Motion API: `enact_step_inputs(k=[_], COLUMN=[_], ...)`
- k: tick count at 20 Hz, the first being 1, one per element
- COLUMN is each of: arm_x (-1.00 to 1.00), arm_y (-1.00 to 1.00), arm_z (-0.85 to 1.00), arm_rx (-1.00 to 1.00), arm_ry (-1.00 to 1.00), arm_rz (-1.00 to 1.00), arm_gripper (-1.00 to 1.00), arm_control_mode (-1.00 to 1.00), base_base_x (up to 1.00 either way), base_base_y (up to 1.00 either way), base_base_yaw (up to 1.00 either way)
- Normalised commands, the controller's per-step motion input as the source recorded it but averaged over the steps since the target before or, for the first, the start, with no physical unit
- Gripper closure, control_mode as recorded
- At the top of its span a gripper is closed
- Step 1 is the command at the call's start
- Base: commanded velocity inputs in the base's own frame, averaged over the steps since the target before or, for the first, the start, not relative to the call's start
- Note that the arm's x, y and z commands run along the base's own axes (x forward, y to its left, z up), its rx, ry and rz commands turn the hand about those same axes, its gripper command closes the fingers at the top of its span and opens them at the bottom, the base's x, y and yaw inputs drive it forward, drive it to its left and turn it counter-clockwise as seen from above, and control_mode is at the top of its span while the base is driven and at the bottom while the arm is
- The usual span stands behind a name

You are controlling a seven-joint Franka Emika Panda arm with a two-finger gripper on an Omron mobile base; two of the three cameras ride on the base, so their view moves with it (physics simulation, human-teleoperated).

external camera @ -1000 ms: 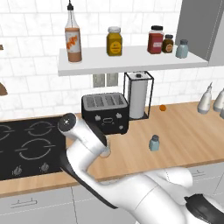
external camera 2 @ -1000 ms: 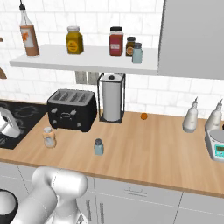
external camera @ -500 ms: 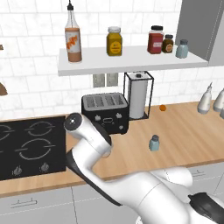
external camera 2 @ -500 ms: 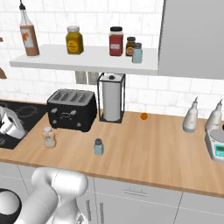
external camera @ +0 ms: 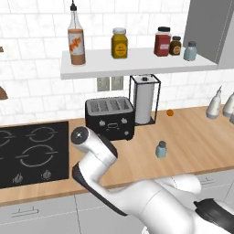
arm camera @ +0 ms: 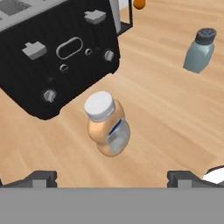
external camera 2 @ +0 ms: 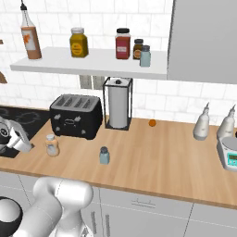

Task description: Put the shaker and condiment bottle from the counter next to their counterparts in the cabinet.

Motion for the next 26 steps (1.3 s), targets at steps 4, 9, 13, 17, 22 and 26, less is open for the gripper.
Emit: enact_step_inputs(k=[4,9,13,17,22,26], arm_x=[0.17,0.16,0.20,0.17,0.11,0.09], arm_y=[-0.05,0.00,-0.01,-0.01,-0.05,-0.09], arm_z=[-0.26,-0.15,-0.09,-0.11,-0.10,-0.10], arm_rx=[0.01,0.04,0.02,0.01,0.01,0.00], arm_ry=[0.00,0.00,0.00,0.00,0.00,0.00], arm_rz=[0.00,0.00,0.00,0.00,0.00,0.00], arm_gripper=[-1.00,-1.00,-1.00,-1.00,-1.00,-1.00], arm_control_mode=[-1.00,-1.00,-1.00,-1.00,-1.00,-1.00], base_base_x=[0.00,0.00,0.00,0.00,0.00,0.00], base_base_y=[0.00,0.00,0.00,0.00,0.00,0.00], base_base_yaw=[0.00,0.00,0.00,0.00,0.00,0.00])
